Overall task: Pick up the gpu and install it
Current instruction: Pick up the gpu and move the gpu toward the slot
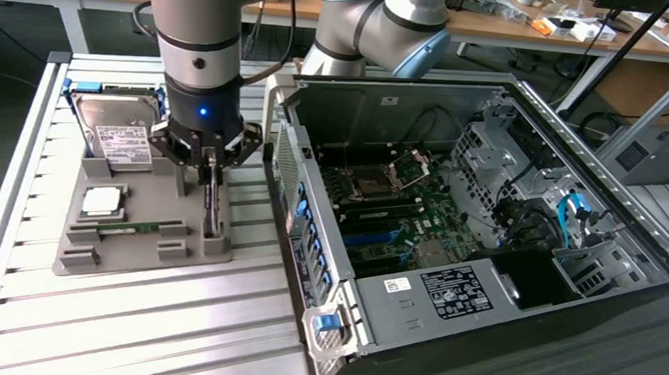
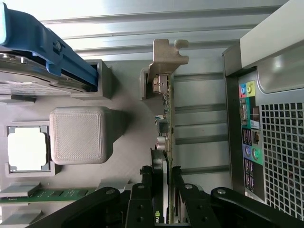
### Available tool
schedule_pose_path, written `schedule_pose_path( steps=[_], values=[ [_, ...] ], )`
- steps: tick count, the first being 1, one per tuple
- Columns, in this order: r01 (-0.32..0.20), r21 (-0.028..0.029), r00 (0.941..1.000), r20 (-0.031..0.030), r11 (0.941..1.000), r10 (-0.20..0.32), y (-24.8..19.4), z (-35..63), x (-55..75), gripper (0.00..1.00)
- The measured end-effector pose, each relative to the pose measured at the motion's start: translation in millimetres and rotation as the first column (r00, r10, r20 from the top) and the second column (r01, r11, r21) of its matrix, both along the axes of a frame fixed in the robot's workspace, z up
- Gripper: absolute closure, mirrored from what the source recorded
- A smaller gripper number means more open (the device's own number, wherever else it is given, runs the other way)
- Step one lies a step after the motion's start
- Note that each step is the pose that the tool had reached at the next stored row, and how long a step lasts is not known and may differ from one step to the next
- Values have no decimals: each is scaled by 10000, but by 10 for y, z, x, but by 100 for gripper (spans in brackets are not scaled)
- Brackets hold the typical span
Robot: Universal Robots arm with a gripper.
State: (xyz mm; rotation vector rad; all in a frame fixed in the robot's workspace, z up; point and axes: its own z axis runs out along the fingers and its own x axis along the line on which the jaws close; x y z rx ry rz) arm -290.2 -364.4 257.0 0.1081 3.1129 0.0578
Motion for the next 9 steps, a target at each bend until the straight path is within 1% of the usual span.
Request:
schedule_pose_path(
  steps=[9],
  values=[
    [0, 0, 10000, 0, 10000, 0, 0, 30, 0, 73]
  ],
)
